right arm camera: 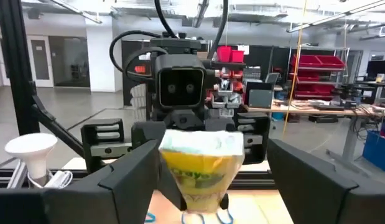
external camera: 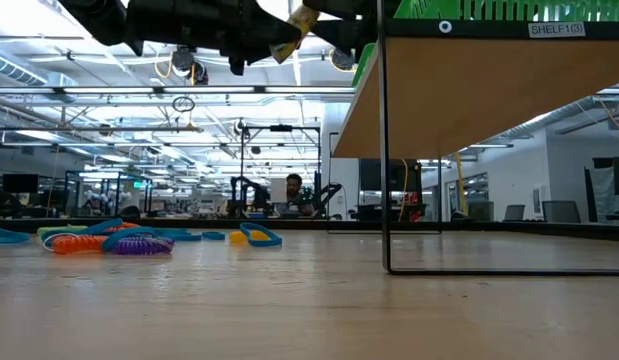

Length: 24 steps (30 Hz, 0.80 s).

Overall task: Pick & Place Office Desk Supplies
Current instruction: Put the yellow crayon box into the top green bin

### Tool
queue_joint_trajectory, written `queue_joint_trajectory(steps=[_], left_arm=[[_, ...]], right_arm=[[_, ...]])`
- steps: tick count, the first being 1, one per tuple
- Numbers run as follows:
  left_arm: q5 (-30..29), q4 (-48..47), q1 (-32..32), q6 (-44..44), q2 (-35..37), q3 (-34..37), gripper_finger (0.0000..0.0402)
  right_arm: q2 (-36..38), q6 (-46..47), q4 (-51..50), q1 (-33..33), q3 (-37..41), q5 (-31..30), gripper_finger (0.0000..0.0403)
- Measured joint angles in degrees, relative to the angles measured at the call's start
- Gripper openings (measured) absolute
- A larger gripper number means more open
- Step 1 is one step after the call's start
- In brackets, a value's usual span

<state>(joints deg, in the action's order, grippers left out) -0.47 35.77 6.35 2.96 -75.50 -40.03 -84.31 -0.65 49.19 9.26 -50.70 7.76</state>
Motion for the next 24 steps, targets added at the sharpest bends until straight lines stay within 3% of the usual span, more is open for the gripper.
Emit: queue_joint_trajectory(steps=[17, 24], left_arm=[[-0.1, 0.0, 0.0, -0.3, 0.0, 0.0, 0.0118], [-2.6, -0.3, -0.2, -3.8, 0.0, 0.0, 0.0139]], right_arm=[[0.0, 2.1, 0.2, 0.0, 0.0, 0.0, 0.0154], [0.0, 1.9, -0.1, 0.0, 0.0, -0.2, 0.0129]])
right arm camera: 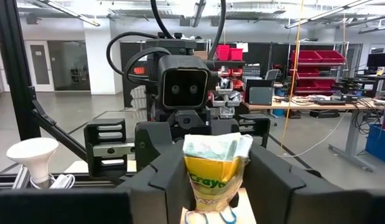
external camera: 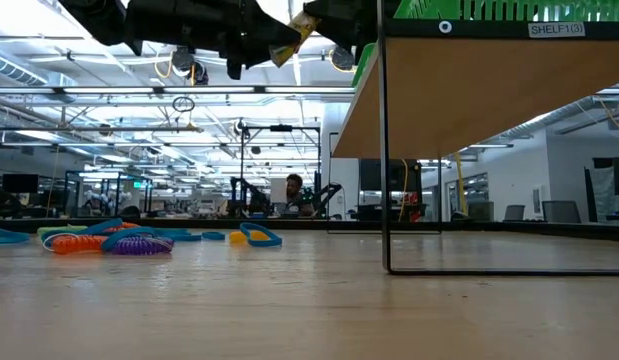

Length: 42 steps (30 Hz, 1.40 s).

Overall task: Pick & Place Office Desk Supplies
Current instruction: Put the yellow crayon box into the top green bin

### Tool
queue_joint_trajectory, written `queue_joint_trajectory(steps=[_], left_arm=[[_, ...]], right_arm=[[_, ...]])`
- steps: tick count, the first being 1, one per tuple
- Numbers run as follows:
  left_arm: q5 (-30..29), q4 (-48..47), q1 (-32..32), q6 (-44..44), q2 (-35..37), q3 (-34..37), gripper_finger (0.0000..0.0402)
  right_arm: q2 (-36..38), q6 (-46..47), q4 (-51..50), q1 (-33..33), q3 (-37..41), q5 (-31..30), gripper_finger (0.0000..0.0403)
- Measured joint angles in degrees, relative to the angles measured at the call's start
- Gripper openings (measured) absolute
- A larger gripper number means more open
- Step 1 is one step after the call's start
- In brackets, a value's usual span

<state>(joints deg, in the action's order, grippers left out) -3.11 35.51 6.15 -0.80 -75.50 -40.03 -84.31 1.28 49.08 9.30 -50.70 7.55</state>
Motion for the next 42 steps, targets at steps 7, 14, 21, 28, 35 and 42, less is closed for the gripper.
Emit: queue_joint_trajectory(steps=[7, 14, 21, 28, 35, 42], left_arm=[[-0.2, 0.6, -1.7, 2.6, 0.7, 0.0, 0.0237], [-0.2, 0.0, -3.7, 5.1, 4.1, 0.0, 0.0300], [-0.5, -3.4, -4.1, 5.1, 4.4, 0.0, 0.0321], [-2.4, -5.5, -4.0, 4.8, 4.4, 0.0, 0.0307], [-2.4, -5.8, -4.0, 4.8, 4.4, 0.0, 0.0300], [-2.5, -5.8, -4.0, 4.7, 4.4, 0.0, 0.0307]], right_arm=[[0.5, -1.1, -0.1, 0.1, 0.0, 0.1, 0.0128], [7.2, -2.7, -8.1, 2.6, 0.0, -0.2, 0.0127], [16.5, -3.9, -22.2, 7.7, 0.2, -0.3, 0.0127], [25.5, -4.1, -25.1, 11.9, 6.7, -0.3, 0.0127], [30.7, -6.7, -21.8, 13.3, 16.9, -8.4, 0.0127], [29.7, -8.7, -7.6, 13.3, 24.5, -9.3, 0.0127]])
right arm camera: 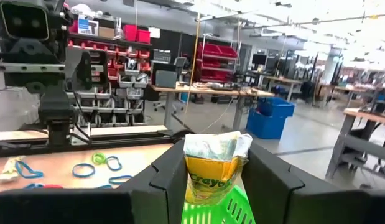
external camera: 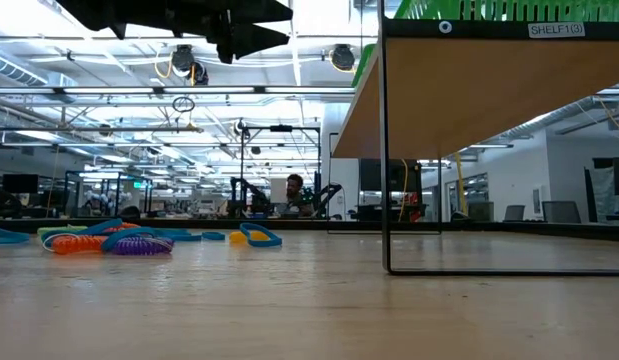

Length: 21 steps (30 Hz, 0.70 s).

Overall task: Pick & Place Office Desk Supplies
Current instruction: Put the yellow crayon box into the top green bin

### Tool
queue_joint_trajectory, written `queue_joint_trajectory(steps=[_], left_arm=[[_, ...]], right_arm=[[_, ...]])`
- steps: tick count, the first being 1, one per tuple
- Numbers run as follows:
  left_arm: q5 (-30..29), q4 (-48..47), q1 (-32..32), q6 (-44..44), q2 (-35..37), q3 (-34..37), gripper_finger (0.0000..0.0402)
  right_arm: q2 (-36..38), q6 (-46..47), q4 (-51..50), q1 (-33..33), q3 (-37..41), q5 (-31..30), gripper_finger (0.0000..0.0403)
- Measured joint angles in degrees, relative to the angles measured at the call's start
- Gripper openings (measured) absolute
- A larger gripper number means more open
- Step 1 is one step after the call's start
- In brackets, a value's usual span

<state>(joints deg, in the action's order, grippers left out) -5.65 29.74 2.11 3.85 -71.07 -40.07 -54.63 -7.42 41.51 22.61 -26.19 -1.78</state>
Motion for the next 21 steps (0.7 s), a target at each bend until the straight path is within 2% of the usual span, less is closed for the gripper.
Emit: queue_joint_trajectory(steps=[13, 21], left_arm=[[0.0, 0.1, 0.0, -1.2, 0.0, 0.0, 0.0296], [-0.1, 0.1, 0.0, -1.2, 0.0, 0.0, 0.0296]], right_arm=[[-6.7, -5.4, 7.7, 0.0, 1.4, -1.4, 0.0127], [-8.0, -5.5, 8.2, 0.8, 1.4, -1.2, 0.0127]])
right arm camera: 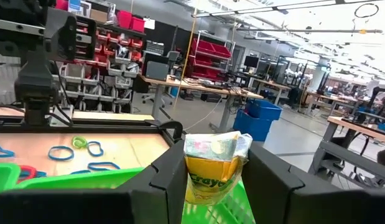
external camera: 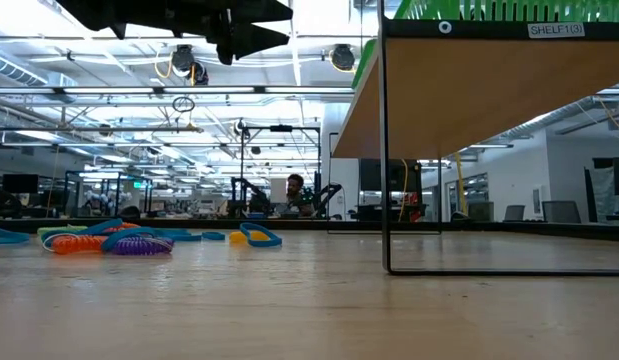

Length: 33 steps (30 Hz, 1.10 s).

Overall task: Pick & Place Office Desk Supplies
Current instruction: Put the yellow crayon box into the top green bin

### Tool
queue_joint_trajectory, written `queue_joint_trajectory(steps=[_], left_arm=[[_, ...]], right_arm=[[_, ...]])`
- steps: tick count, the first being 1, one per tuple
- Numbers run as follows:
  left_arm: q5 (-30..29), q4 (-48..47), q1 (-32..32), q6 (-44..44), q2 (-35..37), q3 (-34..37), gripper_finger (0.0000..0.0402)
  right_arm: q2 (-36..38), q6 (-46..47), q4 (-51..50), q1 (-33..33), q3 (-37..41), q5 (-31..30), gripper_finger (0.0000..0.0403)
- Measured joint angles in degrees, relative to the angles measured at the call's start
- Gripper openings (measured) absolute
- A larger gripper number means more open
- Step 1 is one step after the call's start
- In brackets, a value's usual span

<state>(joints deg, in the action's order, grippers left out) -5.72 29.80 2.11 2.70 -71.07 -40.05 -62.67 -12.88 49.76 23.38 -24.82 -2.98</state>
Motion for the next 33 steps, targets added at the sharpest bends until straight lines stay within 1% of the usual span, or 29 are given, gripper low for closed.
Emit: queue_joint_trajectory(steps=[9, 20, 26, 30, 33], left_arm=[[0.0, 0.0, 0.0, 0.0, 0.0, 0.0, 0.0296], [0.0, 0.0, 0.0, 0.0, 0.0, 0.0, 0.0296], [0.0, 0.0, 0.0, 0.0, 0.0, 0.0, 0.0296], [0.0, 0.0, 0.0, 0.0, 0.0, 0.0, 0.0296], [0.0, 0.0, 0.0, 0.0, 0.0, 0.0, 0.0296]], right_arm=[[0.0, 1.5, -0.3, 0.2, 0.0, 0.0, 0.0133], [0.9, 2.2, -0.5, 0.2, 0.0, 0.0, 0.0205], [3.6, 1.4, -0.7, 0.2, 0.0, -0.2, 0.0223], [6.9, 1.8, -5.3, 0.2, 0.0, -0.4, 0.0220], [9.7, 1.5, -11.5, 0.1, 0.0, -2.8, 0.0215]])
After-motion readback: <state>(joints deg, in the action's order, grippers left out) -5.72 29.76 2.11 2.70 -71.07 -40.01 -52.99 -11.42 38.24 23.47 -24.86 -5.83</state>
